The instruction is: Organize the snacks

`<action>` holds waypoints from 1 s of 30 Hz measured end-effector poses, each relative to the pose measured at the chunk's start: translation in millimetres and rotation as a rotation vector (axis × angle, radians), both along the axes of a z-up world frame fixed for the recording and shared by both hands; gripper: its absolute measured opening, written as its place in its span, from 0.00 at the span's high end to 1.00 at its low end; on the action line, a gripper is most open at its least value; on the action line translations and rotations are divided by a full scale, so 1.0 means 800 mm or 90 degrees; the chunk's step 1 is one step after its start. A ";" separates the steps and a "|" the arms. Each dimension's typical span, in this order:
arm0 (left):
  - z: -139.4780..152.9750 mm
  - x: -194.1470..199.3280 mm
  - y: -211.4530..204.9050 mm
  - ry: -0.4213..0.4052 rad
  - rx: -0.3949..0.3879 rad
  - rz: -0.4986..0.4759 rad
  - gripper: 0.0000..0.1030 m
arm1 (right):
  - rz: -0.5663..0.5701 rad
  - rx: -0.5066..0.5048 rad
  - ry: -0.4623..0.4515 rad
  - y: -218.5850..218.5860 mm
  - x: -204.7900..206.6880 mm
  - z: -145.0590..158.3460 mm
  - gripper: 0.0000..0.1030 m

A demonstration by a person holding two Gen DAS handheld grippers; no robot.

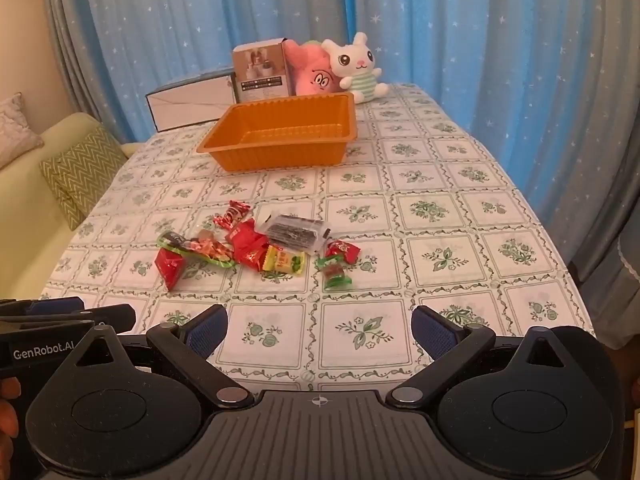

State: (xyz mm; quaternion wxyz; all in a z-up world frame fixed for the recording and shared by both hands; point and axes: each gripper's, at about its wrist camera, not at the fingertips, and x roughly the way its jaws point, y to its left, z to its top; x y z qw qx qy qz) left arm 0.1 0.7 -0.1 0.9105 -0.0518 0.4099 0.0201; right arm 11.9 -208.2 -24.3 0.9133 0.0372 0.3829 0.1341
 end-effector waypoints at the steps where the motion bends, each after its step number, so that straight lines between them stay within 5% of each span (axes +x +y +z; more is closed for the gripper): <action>1: 0.000 0.000 0.000 0.000 0.000 -0.001 0.40 | 0.000 0.001 0.000 0.000 0.001 -0.001 0.05; 30: 0.002 0.000 -0.005 -0.002 -0.001 -0.005 0.40 | -0.005 0.001 -0.005 -0.003 0.001 0.002 0.04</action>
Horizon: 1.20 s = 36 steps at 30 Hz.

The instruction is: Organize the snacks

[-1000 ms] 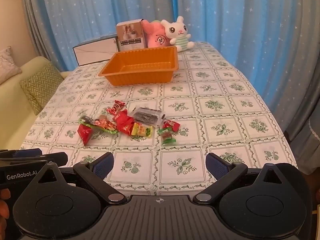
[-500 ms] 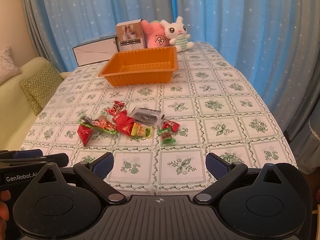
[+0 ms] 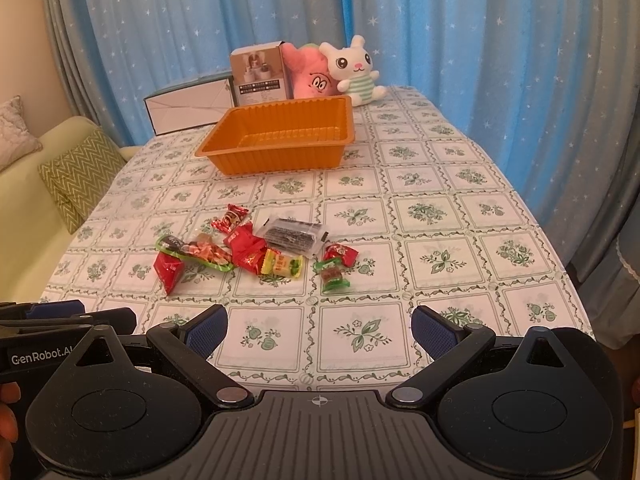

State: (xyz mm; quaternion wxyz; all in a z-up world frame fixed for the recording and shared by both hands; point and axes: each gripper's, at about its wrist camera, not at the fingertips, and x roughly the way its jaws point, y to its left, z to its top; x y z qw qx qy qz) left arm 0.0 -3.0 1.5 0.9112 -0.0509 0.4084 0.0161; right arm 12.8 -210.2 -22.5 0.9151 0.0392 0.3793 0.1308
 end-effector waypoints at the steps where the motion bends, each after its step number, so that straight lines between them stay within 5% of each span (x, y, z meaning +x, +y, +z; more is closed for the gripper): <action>1: 0.000 0.000 0.000 0.000 0.000 0.000 0.40 | 0.000 0.000 0.000 0.000 0.000 0.000 0.05; 36: -0.001 0.001 -0.005 0.001 -0.001 -0.001 0.40 | 0.001 0.000 0.001 -0.001 0.001 -0.001 0.04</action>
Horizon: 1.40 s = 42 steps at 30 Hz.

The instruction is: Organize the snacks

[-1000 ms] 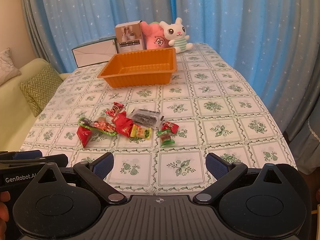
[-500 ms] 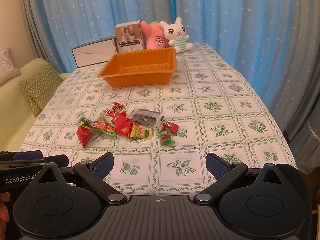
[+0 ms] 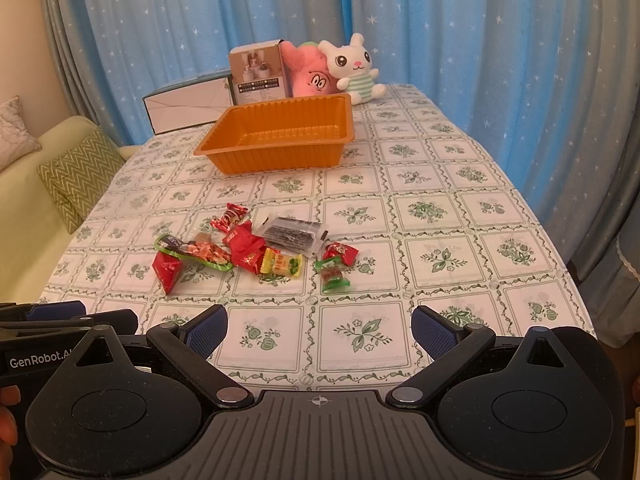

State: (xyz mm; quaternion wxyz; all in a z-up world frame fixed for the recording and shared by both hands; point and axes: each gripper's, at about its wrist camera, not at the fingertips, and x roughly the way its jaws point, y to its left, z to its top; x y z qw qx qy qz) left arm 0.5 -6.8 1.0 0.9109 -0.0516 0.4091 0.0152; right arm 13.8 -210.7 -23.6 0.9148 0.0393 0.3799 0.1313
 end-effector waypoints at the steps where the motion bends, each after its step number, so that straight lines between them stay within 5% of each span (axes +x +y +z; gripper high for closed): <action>1: 0.000 0.000 0.000 0.000 0.000 0.000 0.40 | 0.000 0.000 0.000 0.000 0.000 0.000 0.05; 20: -0.008 0.009 0.019 0.006 -0.025 0.008 0.40 | -0.017 0.013 -0.004 -0.005 0.010 -0.015 0.05; 29: -0.041 0.044 0.052 0.036 -0.030 0.036 0.43 | -0.002 0.045 -0.021 -0.007 0.042 -0.041 0.05; 33: -0.060 0.066 0.067 0.043 -0.038 0.051 0.44 | 0.007 0.045 -0.004 -0.002 0.064 -0.059 0.22; 42: -0.089 0.124 0.097 0.020 -0.125 0.114 0.48 | 0.005 0.034 0.025 0.003 0.107 -0.096 0.24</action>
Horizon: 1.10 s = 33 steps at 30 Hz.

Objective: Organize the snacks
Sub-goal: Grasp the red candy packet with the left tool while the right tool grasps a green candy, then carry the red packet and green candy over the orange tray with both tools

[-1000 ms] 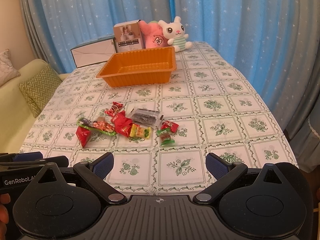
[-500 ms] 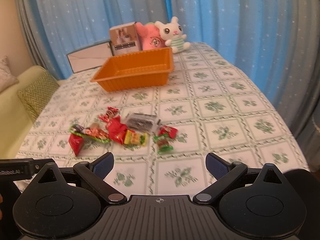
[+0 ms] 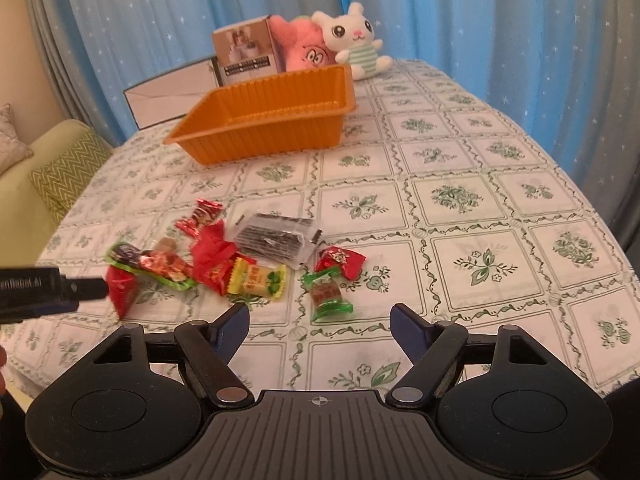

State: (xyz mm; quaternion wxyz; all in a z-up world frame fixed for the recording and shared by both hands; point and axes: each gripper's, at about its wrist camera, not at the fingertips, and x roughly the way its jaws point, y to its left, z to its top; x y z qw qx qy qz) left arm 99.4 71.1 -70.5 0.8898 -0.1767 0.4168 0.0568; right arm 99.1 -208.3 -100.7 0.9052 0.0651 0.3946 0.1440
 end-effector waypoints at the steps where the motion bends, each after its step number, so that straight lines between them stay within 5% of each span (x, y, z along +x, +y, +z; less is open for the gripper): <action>1: -0.003 0.006 0.003 -0.001 -0.011 0.008 0.49 | -0.001 -0.002 0.003 0.001 0.004 -0.003 0.25; 9: -0.029 0.032 0.017 0.027 -0.031 0.016 0.67 | 0.021 -0.029 0.007 0.012 0.020 -0.023 0.29; 19: -0.026 0.027 0.006 0.037 0.070 -0.055 0.72 | 0.051 -0.069 -0.018 0.028 0.037 -0.034 0.44; 26: -0.027 0.022 0.004 0.036 0.081 -0.069 0.73 | 0.058 -0.104 -0.017 0.034 0.045 -0.039 0.75; 33: -0.018 0.007 -0.001 0.033 0.082 -0.075 0.77 | 0.071 -0.126 -0.026 0.041 0.026 -0.033 0.81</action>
